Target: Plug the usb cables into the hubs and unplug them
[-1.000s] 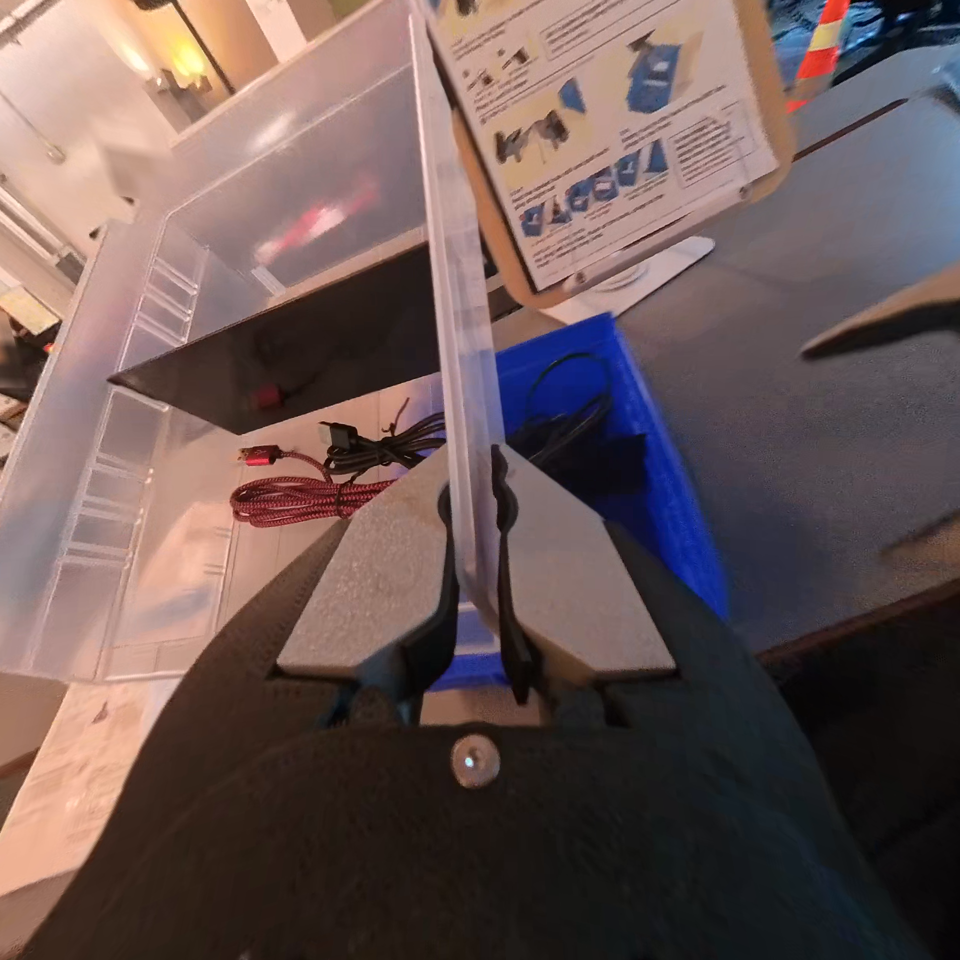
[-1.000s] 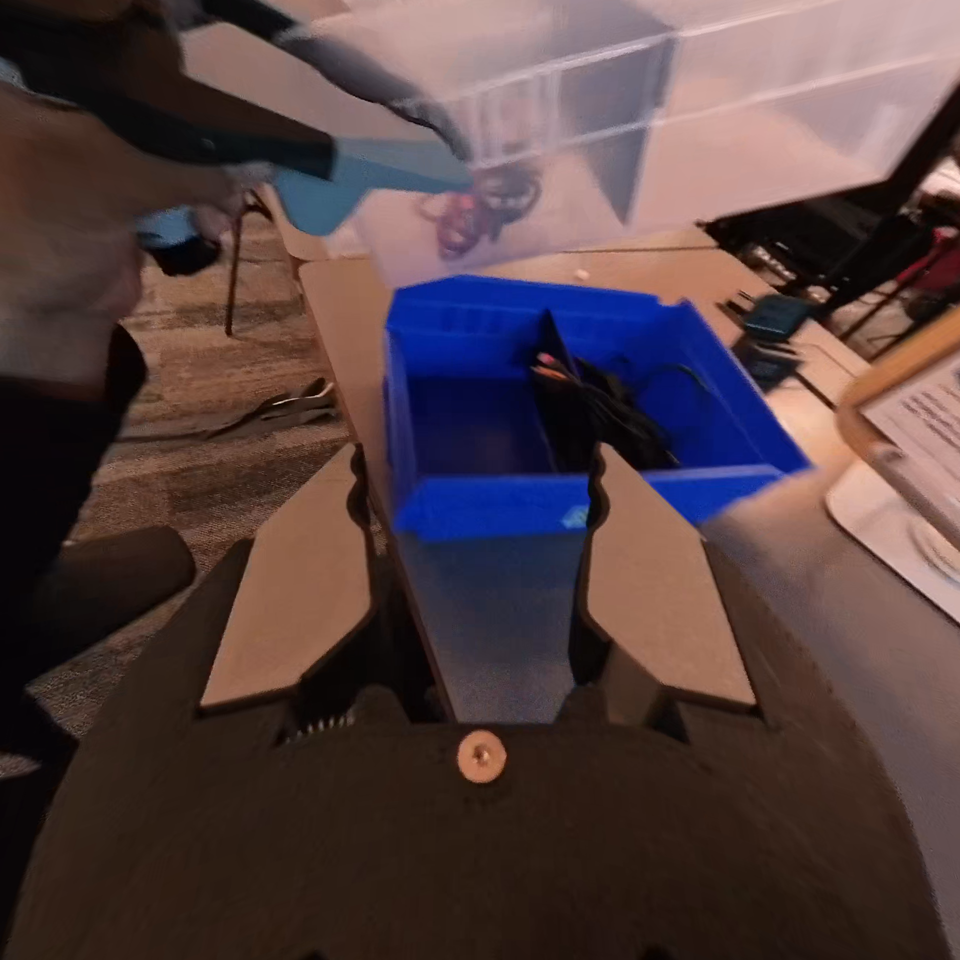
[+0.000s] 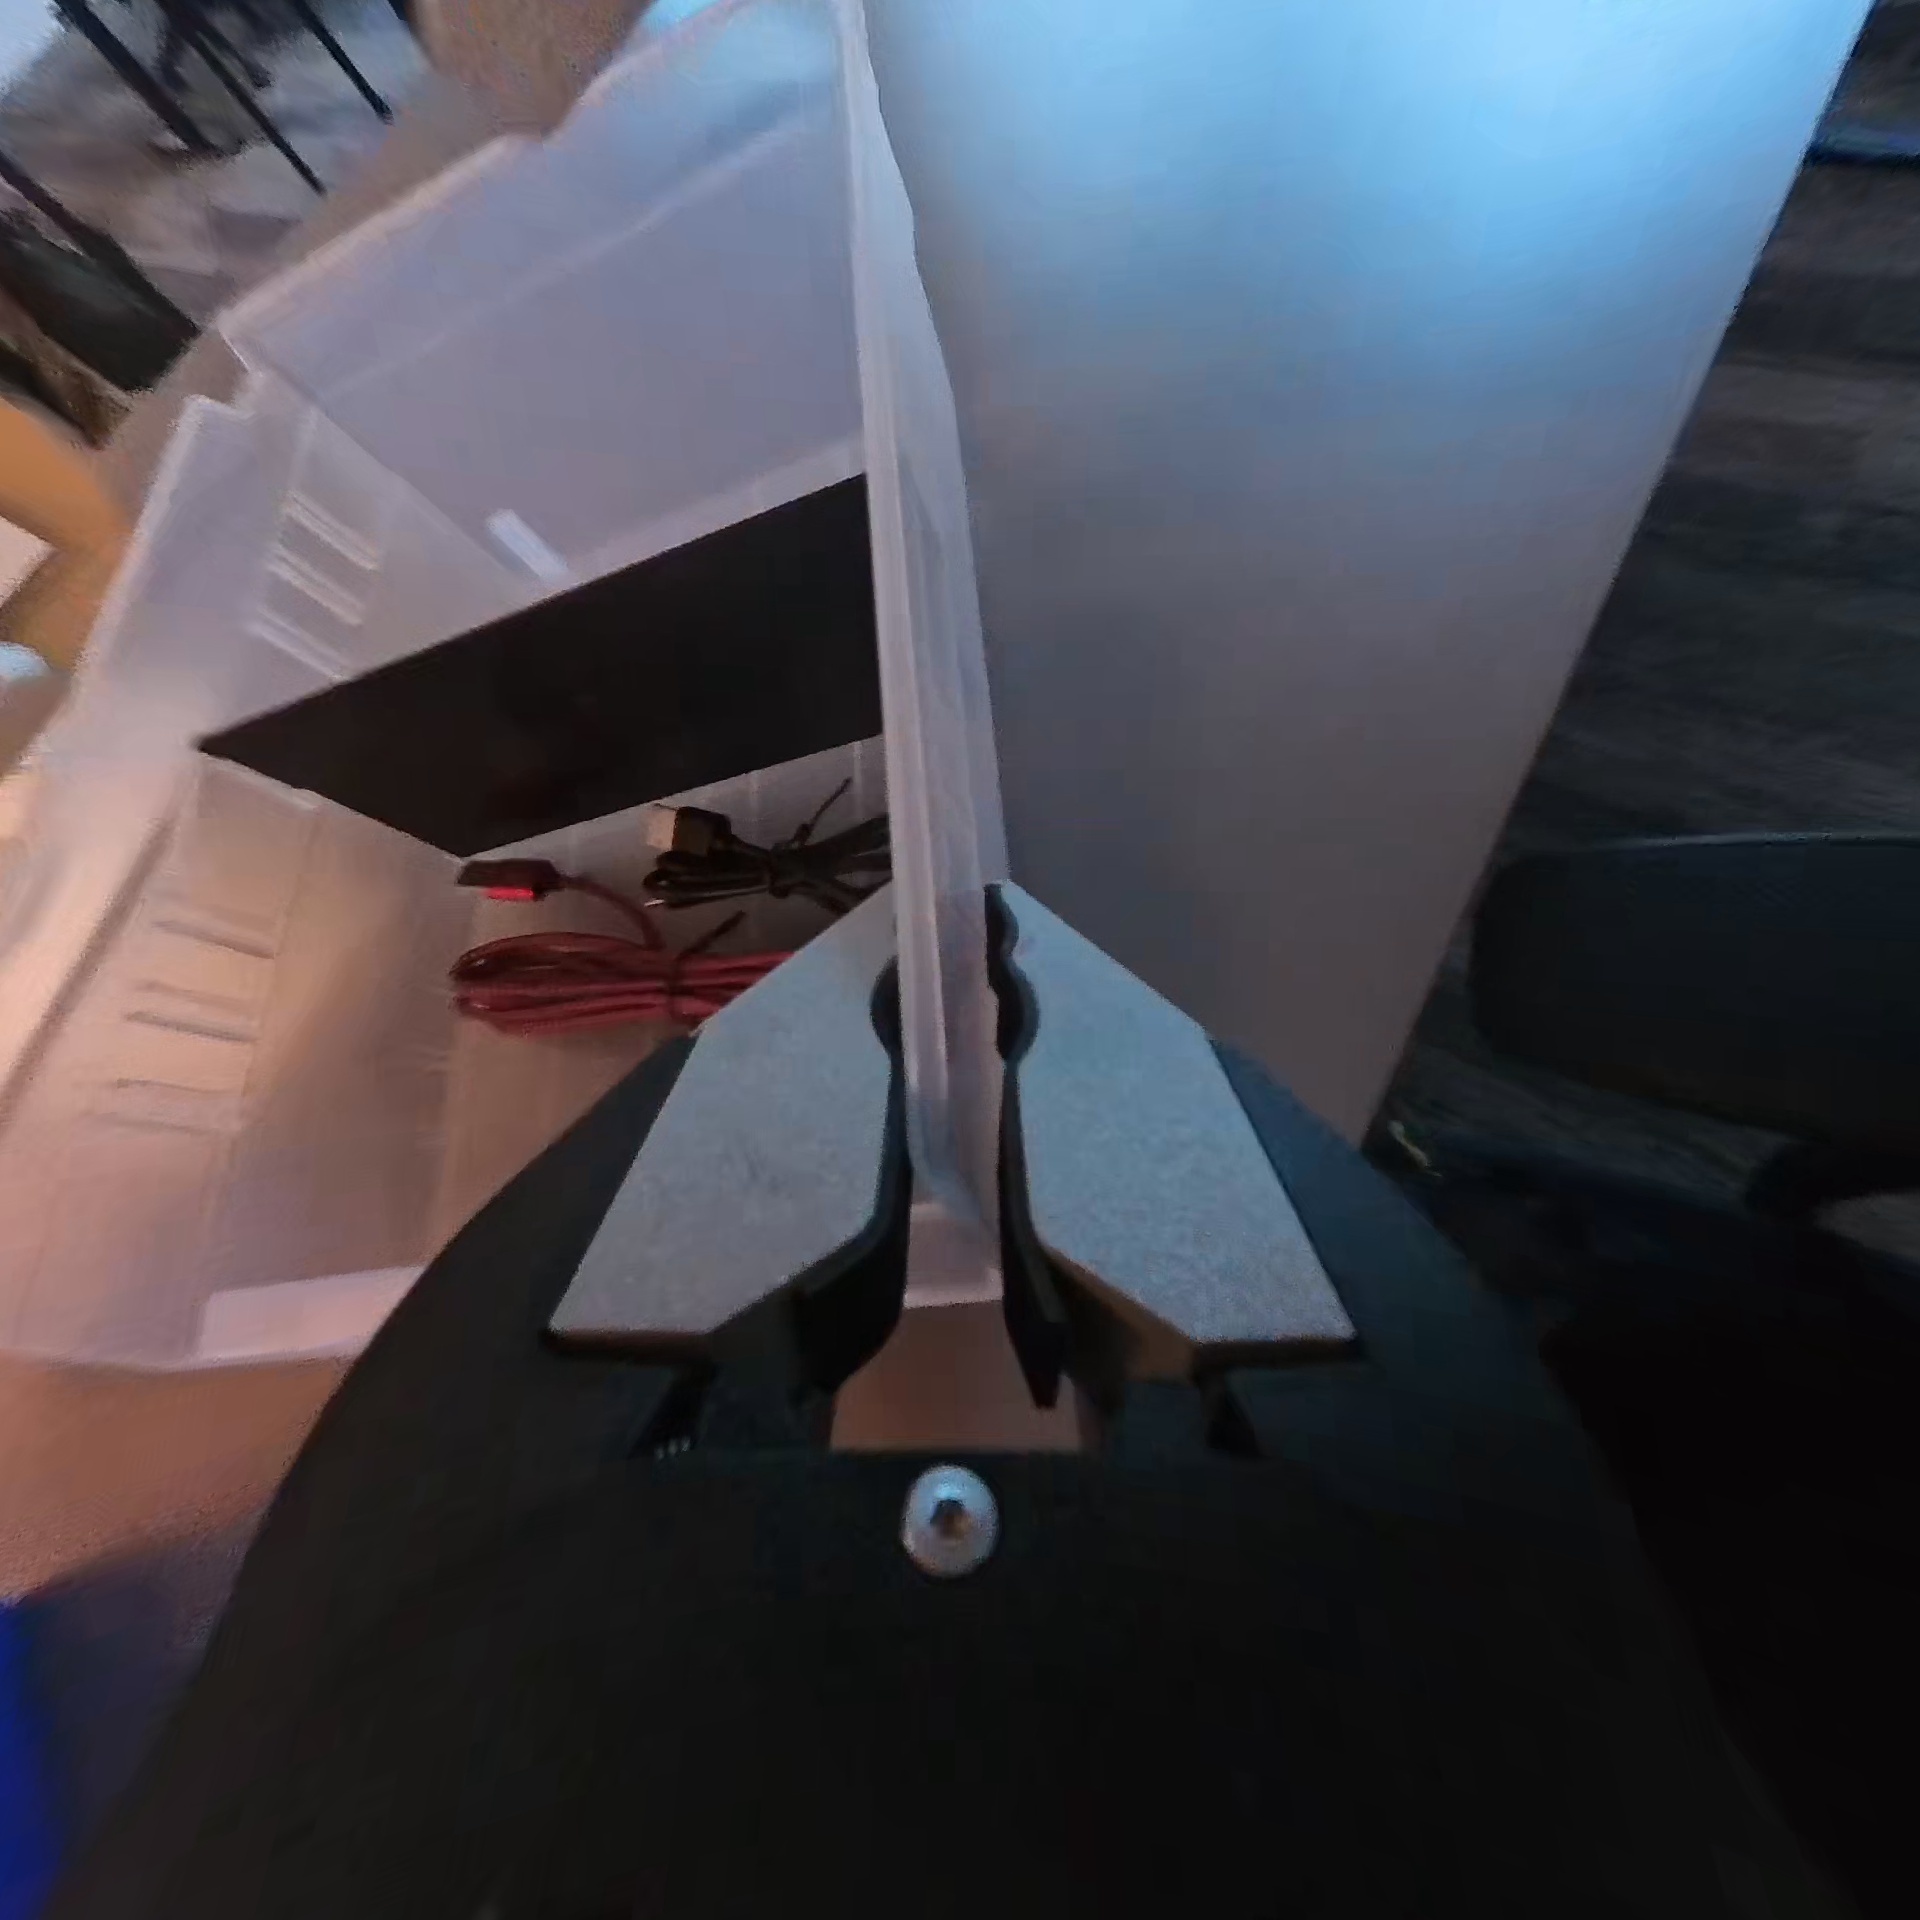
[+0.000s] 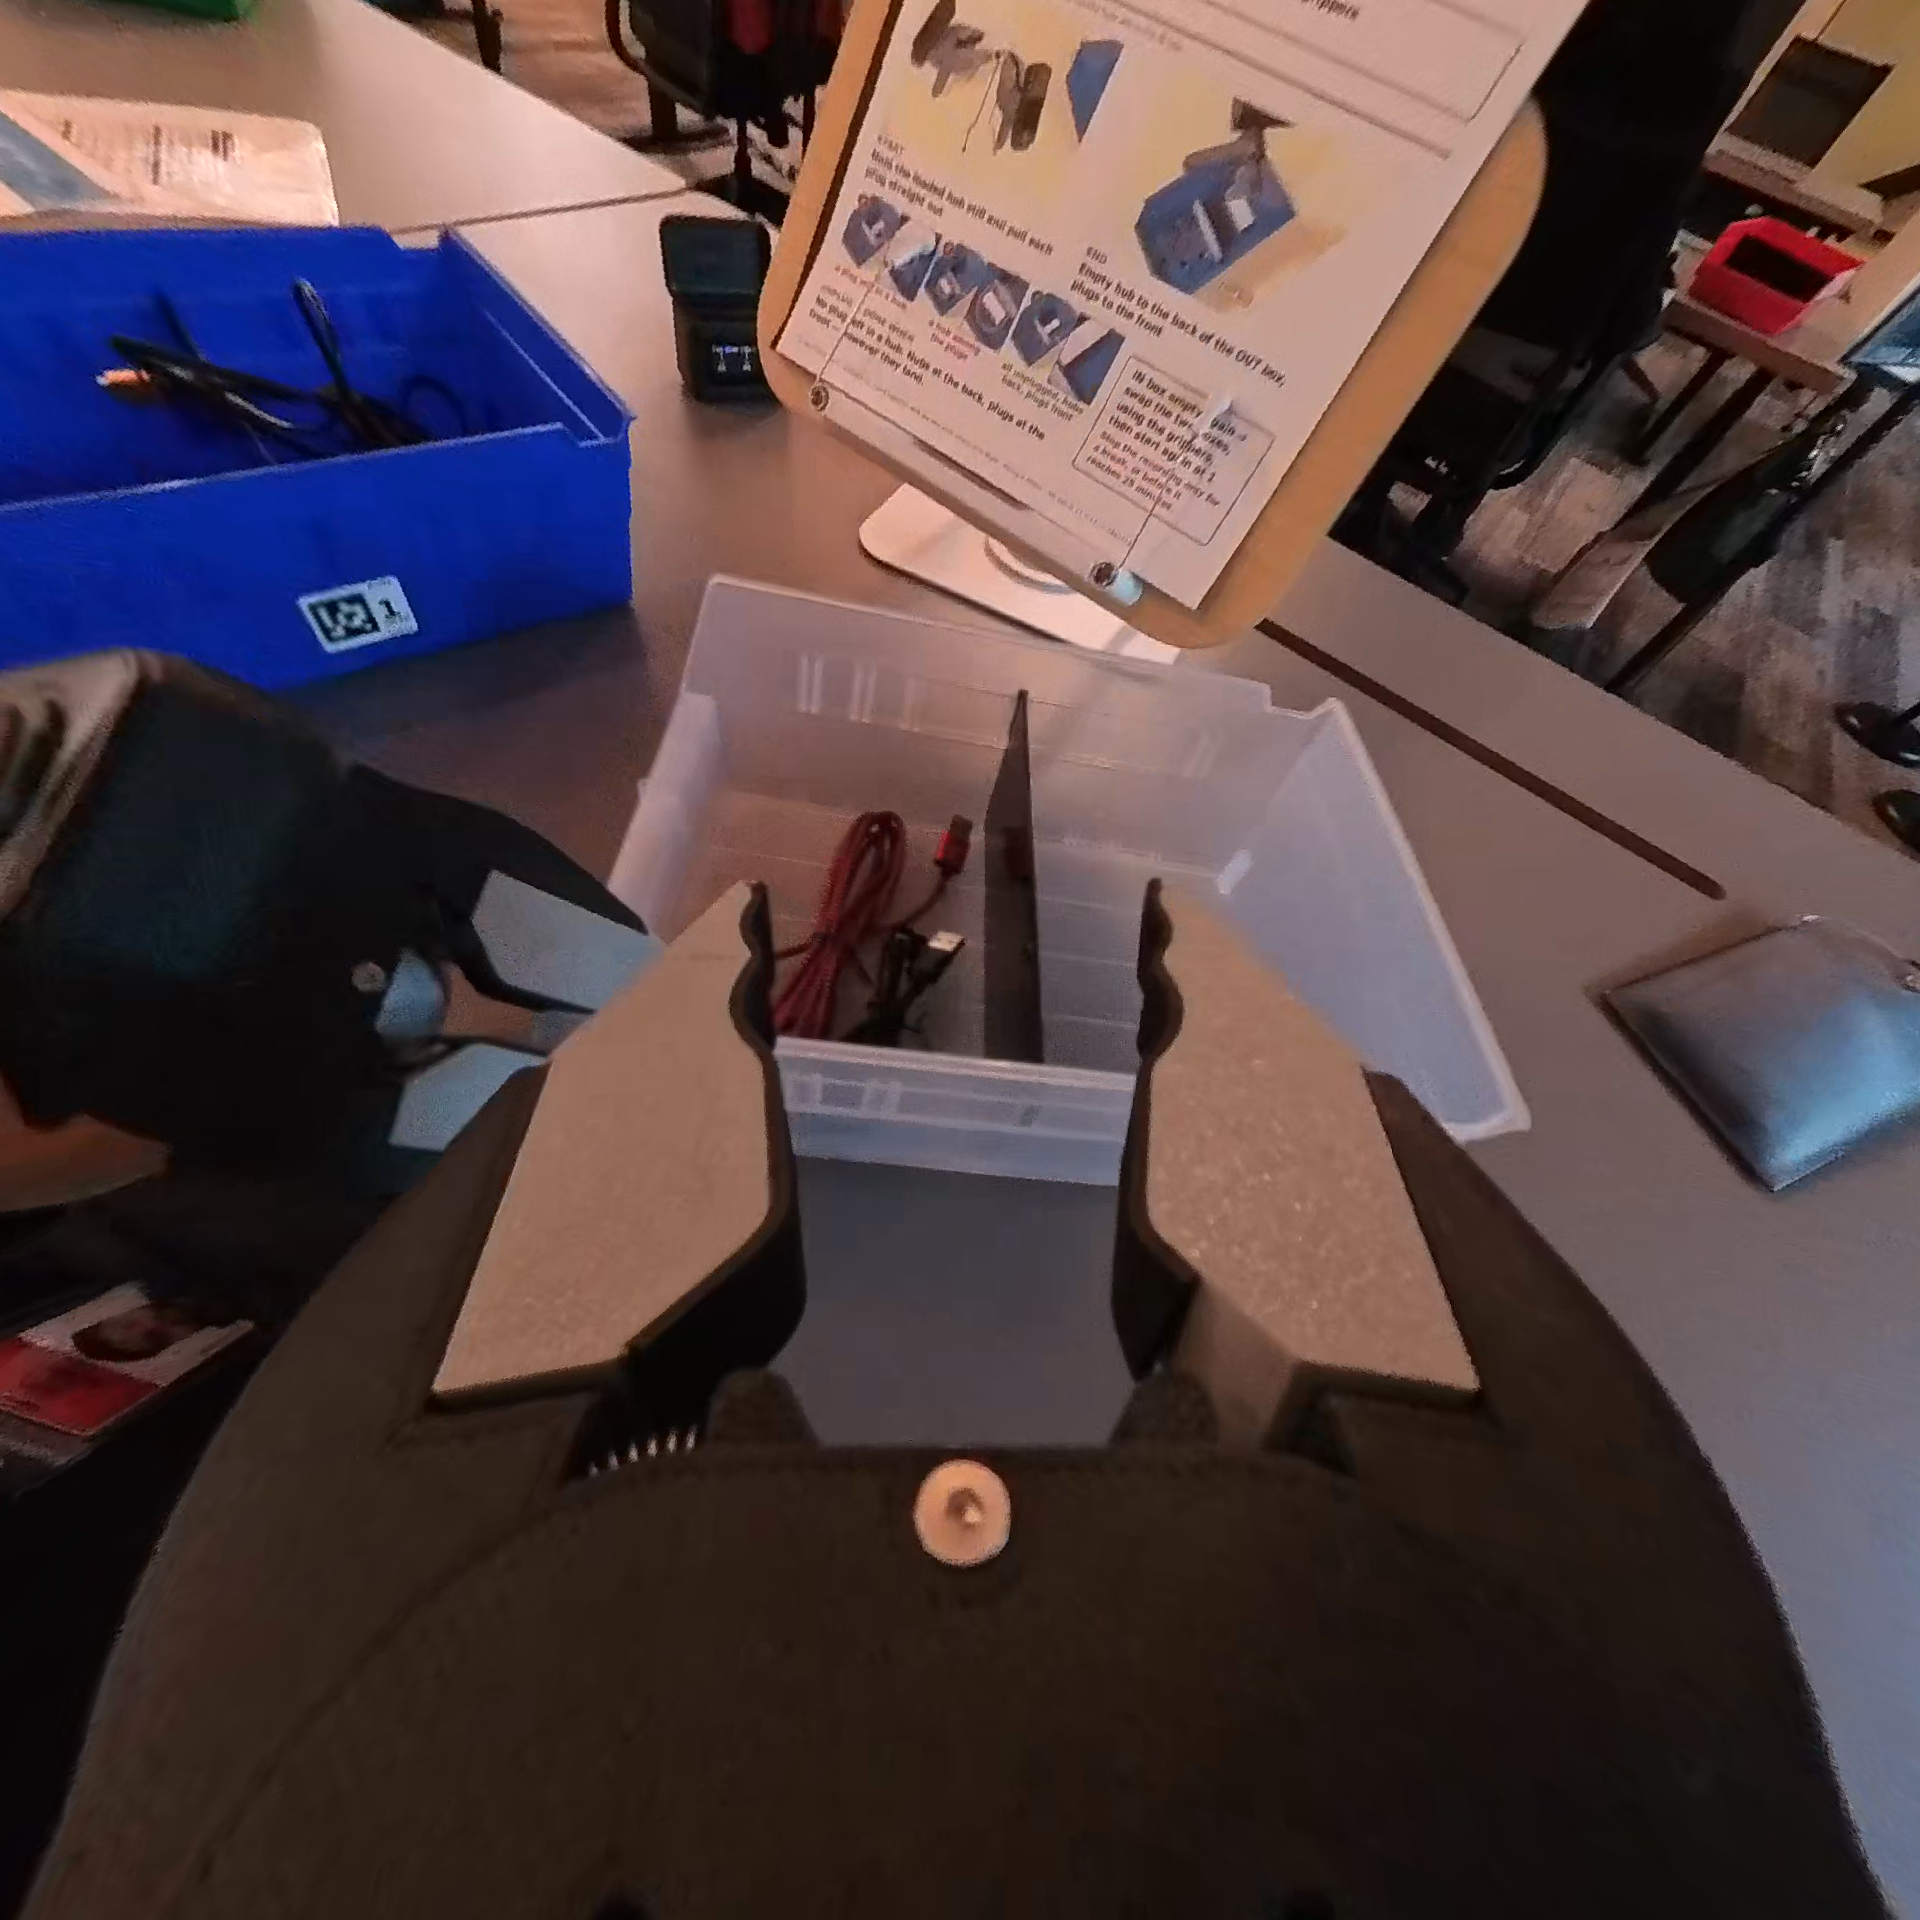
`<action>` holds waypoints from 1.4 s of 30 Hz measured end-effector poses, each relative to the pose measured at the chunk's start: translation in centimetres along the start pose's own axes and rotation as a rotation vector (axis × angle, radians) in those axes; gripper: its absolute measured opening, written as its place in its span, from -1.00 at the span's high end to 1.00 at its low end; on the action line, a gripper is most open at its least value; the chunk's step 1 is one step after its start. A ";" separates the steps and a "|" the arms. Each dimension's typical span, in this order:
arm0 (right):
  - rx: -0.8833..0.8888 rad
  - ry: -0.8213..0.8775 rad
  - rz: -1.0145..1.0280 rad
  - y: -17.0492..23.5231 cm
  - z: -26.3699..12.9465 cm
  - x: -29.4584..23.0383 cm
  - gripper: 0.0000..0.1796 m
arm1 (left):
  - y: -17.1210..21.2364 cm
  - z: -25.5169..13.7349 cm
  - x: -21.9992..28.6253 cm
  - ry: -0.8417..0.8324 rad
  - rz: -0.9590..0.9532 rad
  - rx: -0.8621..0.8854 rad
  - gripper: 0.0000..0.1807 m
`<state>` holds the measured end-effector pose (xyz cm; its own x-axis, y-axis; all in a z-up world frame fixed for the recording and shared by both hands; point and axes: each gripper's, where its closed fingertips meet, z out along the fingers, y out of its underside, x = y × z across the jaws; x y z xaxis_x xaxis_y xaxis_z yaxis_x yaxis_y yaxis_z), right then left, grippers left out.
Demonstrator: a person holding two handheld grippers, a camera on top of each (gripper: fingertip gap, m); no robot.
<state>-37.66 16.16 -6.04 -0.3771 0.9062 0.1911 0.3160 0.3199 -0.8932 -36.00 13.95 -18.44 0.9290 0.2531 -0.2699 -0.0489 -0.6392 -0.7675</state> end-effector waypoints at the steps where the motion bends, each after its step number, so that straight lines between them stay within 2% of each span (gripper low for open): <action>1: -0.015 -0.005 -0.007 0.2 0.5 -0.3 0.24 | 0.0 0.2 0.5 0.028 -0.004 -0.011 0.92; 3: -0.049 -0.013 -0.023 0.8 1.5 -1.0 0.24 | -0.5 -0.9 0.4 0.024 -0.009 -0.007 0.63; 4: -0.068 -0.018 -0.036 1.1 2.0 -1.4 0.24 | -1.1 -2.1 0.2 0.030 -0.014 0.018 0.56; 6: -0.095 -0.044 -0.061 1.4 2.9 -2.7 0.24 | -2.0 -5.1 -0.4 0.054 -0.048 0.061 0.31; 8: -0.109 -0.117 -0.091 1.6 3.8 -5.1 0.28 | -1.3 -8.5 -1.9 0.036 -0.076 0.055 0.10; 11: -0.165 -0.254 -0.177 2.8 5.1 -9.9 0.30 | 1.7 -13.7 -6.4 -0.096 -0.134 0.038 0.07; 13: -0.261 -0.278 -0.257 4.7 6.1 -11.8 0.29 | 5.2 -17.0 -9.9 -0.215 -0.193 -0.009 0.03; 15: -0.406 -0.196 -0.369 7.1 6.5 -10.6 0.52 | 9.3 -19.4 -12.2 -0.288 -0.260 -0.070 0.01; 16: -0.456 -0.137 -0.400 7.9 6.2 -9.2 0.73 | 11.4 -20.2 -13.0 -0.315 -0.290 -0.106 0.00; 17: -0.511 -0.126 -0.376 8.8 5.5 -8.1 0.68 | 13.4 -20.9 -13.5 -0.336 -0.314 -0.139 -0.01; 18: -0.584 -0.096 -0.334 9.9 4.4 -6.5 0.74 | 15.3 -21.4 -13.8 -0.351 -0.330 -0.171 -0.01; 20: -0.709 0.081 -0.288 12.1 1.7 -1.0 0.74 | 18.5 -22.2 -14.2 -0.394 -0.339 -0.229 0.00; 22: -0.759 0.228 -0.221 13.7 -1.0 3.8 0.78 | 21.0 -22.7 -14.7 -0.425 -0.362 -0.260 0.01; 23: -0.767 0.276 -0.151 14.2 -2.2 5.5 0.73 | 21.8 -22.8 -14.9 -0.427 -0.380 -0.261 0.01; 25: -0.709 0.335 -0.037 13.9 -3.9 7.7 0.50 | 22.6 -22.2 -15.3 -0.414 -0.420 -0.238 0.01; 26: -0.650 0.337 -0.006 13.2 -4.1 8.0 0.49 | 22.5 -21.6 -15.1 -0.377 -0.434 -0.209 0.01; 27: -0.585 0.323 0.006 12.2 -4.2 7.9 0.46 | 22.1 -20.9 -14.8 -0.331 -0.435 -0.171 0.12; 29: -0.467 0.270 -0.008 9.9 -3.8 6.6 0.40 | 21.7 -20.5 -14.3 -0.288 -0.414 -0.142 0.77; 31: -0.394 0.206 -0.048 8.3 -3.3 4.9 0.42 | 23.4 -21.9 -16.1 -0.453 -0.317 -0.245 0.93; 32: -0.378 0.183 -0.074 7.9 -3.1 4.2 0.42 | 23.9 -22.4 -16.4 -0.473 -0.302 -0.271 0.92; 36: -0.392 0.199 -0.107 8.0 -3.0 4.2 0.41 | 25.8 -24.2 -17.5 -0.415 -0.529 -0.203 0.96; 39: -0.384 0.250 -0.079 7.8 -3.4 5.2 0.38 | 27.5 -25.8 -19.1 -0.462 -0.632 -0.175 0.93; 42: -0.323 0.241 -0.030 6.6 -3.6 5.2 0.27 | 28.1 -26.2 -20.3 -0.538 -0.659 -0.142 0.96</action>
<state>-34.37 23.98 -9.45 -0.1873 0.9219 0.3392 0.5795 0.3825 -0.7196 -46.66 -28.20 -19.31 0.4500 0.8909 -0.0614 0.5185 -0.3166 -0.7943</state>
